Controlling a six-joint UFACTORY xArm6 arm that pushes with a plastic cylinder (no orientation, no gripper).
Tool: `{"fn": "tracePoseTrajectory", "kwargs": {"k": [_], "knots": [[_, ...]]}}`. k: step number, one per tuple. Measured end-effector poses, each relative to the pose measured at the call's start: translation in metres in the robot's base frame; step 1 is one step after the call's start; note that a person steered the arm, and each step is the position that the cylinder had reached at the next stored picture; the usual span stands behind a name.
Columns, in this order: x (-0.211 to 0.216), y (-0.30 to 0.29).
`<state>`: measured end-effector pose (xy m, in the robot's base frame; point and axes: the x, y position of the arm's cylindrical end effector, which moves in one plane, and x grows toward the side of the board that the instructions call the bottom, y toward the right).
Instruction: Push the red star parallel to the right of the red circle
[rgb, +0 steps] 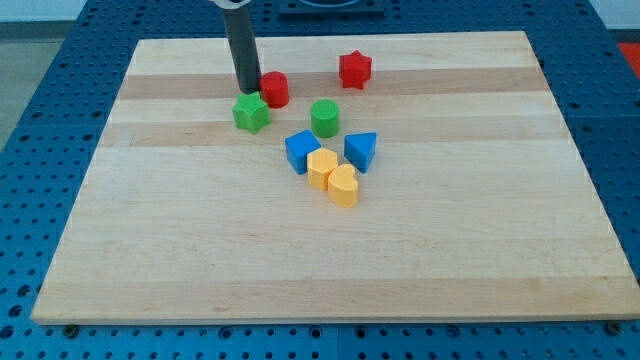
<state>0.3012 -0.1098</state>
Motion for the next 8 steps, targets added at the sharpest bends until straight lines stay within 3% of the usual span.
{"fn": "tracePoseTrajectory", "kwargs": {"k": [4, 8], "knots": [[-0.05, 0.039], [-0.063, 0.154]]}}
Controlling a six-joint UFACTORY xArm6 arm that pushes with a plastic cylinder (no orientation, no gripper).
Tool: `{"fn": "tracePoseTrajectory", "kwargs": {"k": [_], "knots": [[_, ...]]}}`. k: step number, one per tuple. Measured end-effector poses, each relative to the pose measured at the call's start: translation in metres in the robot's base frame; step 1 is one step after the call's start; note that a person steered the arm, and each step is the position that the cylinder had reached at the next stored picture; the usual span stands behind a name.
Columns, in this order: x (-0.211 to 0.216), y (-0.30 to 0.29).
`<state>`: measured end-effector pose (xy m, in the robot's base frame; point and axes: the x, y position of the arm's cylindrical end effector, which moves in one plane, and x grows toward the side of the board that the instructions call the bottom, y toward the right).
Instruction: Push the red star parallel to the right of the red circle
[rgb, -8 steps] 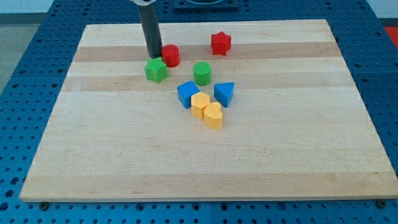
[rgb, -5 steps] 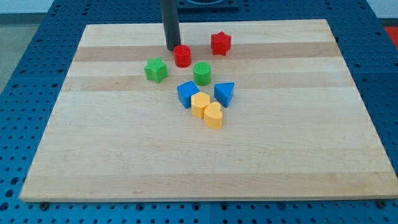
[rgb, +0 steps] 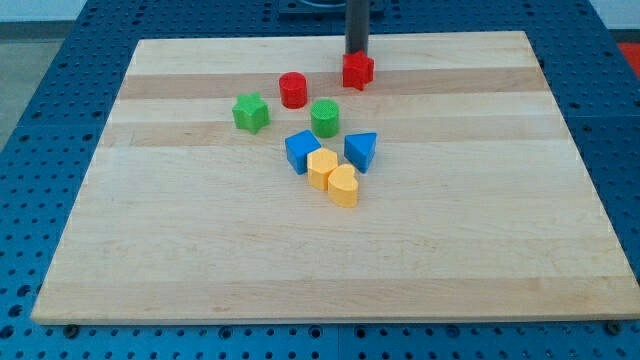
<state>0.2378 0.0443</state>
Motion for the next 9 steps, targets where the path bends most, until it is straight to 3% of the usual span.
{"fn": "tracePoseTrajectory", "kwargs": {"k": [3, 6, 9], "knots": [[0.0, 0.031], [-0.005, 0.021], [0.019, 0.01]]}}
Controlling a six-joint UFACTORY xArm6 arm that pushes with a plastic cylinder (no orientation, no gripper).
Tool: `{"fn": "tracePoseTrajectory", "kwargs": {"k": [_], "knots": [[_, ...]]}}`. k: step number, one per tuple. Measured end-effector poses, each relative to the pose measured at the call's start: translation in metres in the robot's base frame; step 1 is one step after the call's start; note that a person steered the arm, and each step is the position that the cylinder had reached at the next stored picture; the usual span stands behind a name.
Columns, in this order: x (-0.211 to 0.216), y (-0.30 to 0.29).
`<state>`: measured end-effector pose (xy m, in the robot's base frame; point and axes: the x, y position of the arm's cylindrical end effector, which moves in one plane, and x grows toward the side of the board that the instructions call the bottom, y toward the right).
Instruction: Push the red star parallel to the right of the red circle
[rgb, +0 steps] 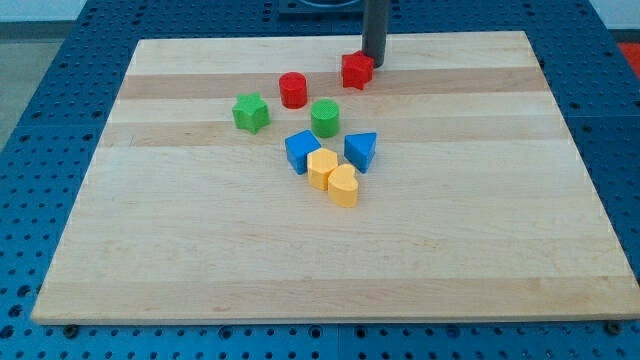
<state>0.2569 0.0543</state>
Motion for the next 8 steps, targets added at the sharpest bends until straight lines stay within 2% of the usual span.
{"fn": "tracePoseTrajectory", "kwargs": {"k": [6, 8], "knots": [[0.046, -0.009], [0.026, 0.019]]}}
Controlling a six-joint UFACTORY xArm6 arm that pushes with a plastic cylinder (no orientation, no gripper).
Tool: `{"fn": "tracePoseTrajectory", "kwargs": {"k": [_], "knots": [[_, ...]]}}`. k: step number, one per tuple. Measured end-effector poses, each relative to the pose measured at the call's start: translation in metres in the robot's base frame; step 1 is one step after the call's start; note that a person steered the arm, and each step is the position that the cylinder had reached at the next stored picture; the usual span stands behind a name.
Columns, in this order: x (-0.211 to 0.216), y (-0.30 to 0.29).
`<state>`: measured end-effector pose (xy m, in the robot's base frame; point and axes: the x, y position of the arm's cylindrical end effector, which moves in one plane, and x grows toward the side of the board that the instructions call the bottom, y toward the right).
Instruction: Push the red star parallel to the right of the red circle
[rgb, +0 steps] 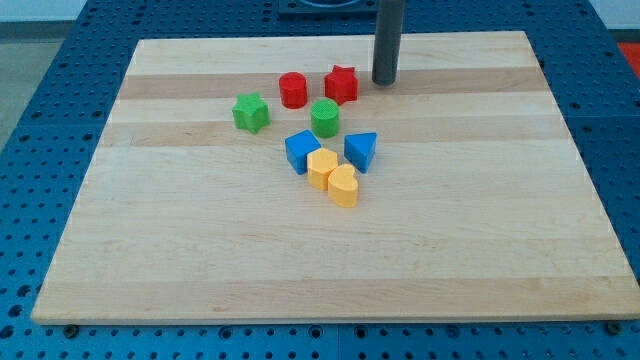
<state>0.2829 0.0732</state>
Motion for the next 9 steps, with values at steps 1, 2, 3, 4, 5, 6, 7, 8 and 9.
{"fn": "tracePoseTrajectory", "kwargs": {"k": [1, 2, 3, 4, 5, 6, 7, 8, 9], "knots": [[-0.013, -0.001], [-0.013, -0.012], [-0.013, -0.021], [-0.013, -0.036], [-0.013, -0.04], [-0.013, -0.04], [-0.013, -0.04], [-0.012, -0.04], [-0.008, -0.04]]}}
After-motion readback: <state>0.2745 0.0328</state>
